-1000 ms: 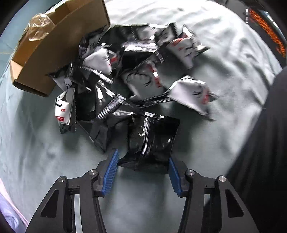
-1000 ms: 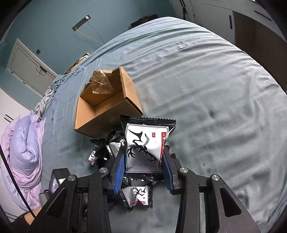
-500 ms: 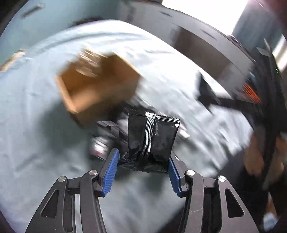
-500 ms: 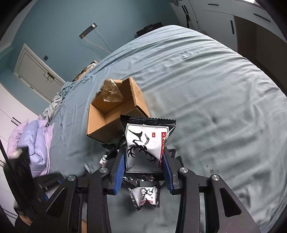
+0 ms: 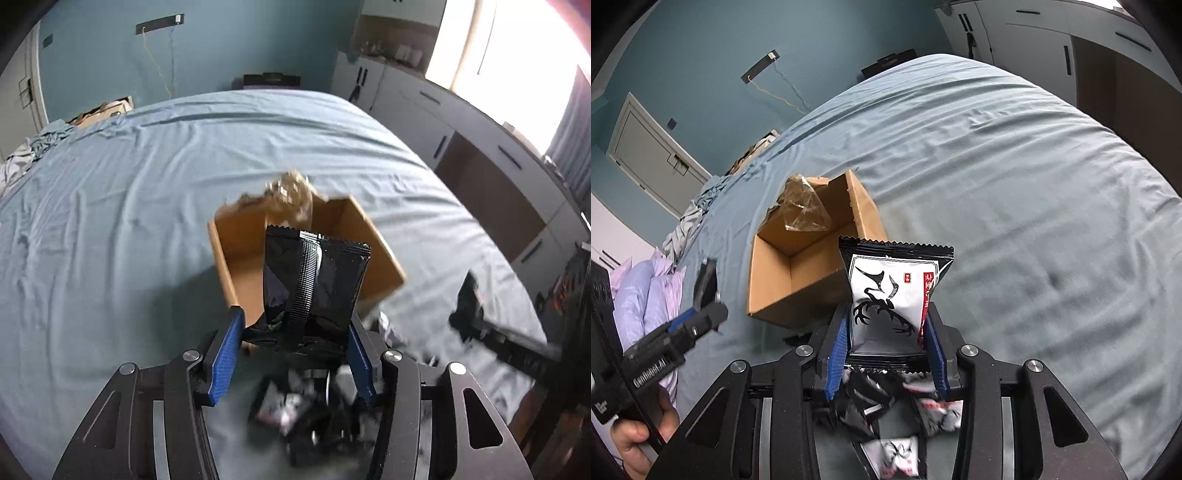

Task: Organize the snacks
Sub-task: 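Grasp a black snack packet with the left tool and drop it into the box, then lower the white packet into the box and open the right tool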

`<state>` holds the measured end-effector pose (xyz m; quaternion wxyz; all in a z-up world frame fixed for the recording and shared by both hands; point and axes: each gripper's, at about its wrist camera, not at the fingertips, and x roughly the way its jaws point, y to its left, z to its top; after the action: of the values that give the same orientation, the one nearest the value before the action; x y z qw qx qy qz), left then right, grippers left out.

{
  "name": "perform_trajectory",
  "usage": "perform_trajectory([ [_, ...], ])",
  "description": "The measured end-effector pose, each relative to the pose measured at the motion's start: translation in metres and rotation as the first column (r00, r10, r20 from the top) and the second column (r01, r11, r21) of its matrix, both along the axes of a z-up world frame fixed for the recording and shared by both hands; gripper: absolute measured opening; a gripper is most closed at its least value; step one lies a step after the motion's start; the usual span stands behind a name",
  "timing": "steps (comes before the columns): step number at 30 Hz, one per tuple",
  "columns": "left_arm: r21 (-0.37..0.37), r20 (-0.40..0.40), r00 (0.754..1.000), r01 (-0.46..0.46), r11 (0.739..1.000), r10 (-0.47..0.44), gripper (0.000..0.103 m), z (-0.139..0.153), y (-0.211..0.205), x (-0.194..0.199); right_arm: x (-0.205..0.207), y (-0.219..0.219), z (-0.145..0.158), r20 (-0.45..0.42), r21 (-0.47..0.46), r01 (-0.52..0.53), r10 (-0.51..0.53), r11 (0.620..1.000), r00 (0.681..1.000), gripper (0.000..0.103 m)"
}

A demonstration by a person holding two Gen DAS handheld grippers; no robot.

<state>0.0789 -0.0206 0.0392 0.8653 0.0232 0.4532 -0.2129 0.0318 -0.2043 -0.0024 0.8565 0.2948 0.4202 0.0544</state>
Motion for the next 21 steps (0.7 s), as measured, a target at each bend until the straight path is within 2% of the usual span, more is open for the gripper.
perform_trajectory([
  [2, -0.004, 0.011, 1.000, 0.001, 1.000, 0.000, 0.057, -0.004, -0.004, 0.013, 0.007, 0.003, -0.002, 0.007, 0.013, -0.006, 0.006, 1.000, 1.000, 0.037],
  [4, 0.006, 0.035, 0.999, -0.027, 1.000, 0.027, 0.071, -0.006, 0.001, 0.022, 0.013, 0.005, -0.003, 0.023, 0.014, -0.012, 0.011, 1.000, 1.000, 0.037],
  [5, 0.014, 0.049, 0.997, -0.055, 0.998, 0.055, 0.082, -0.005, 0.006, 0.026, 0.017, 0.007, -0.003, 0.034, 0.019, -0.015, 0.014, 1.000, 0.999, 0.037],
  [6, 0.010, 0.060, 0.995, -0.078, 0.997, 0.078, 0.086, -0.004, 0.013, 0.028, 0.021, 0.007, -0.003, 0.042, 0.028, -0.017, 0.016, 0.999, 0.999, 0.037],
  [11, 0.009, 0.035, 0.990, -0.136, 0.991, 0.136, 0.088, -0.004, 0.042, 0.038, 0.055, 0.016, 0.001, 0.104, 0.097, -0.046, 0.036, 0.994, 0.994, 0.037],
  [15, 0.026, 0.015, 0.985, -0.175, 0.984, 0.175, 0.088, -0.013, 0.055, 0.042, 0.081, 0.040, 0.006, 0.132, 0.093, -0.142, 0.129, 0.986, 0.983, 0.038],
  [18, 0.058, -0.013, 0.984, -0.177, 0.983, 0.178, 0.088, -0.021, 0.054, 0.043, 0.083, 0.048, 0.002, 0.144, 0.090, -0.136, 0.122, 0.987, 0.982, 0.039],
  [20, 0.080, -0.022, 0.984, -0.176, 0.981, 0.178, 0.088, -0.025, 0.053, 0.041, 0.077, 0.044, 0.001, 0.154, 0.101, -0.074, 0.058, 0.992, 0.986, 0.061],
  [21, 0.093, -0.024, 0.984, -0.175, 0.980, 0.178, 0.088, -0.026, 0.052, 0.039, 0.073, 0.040, 0.002, 0.162, 0.098, -0.027, 0.011, 0.995, 0.987, 0.087],
])
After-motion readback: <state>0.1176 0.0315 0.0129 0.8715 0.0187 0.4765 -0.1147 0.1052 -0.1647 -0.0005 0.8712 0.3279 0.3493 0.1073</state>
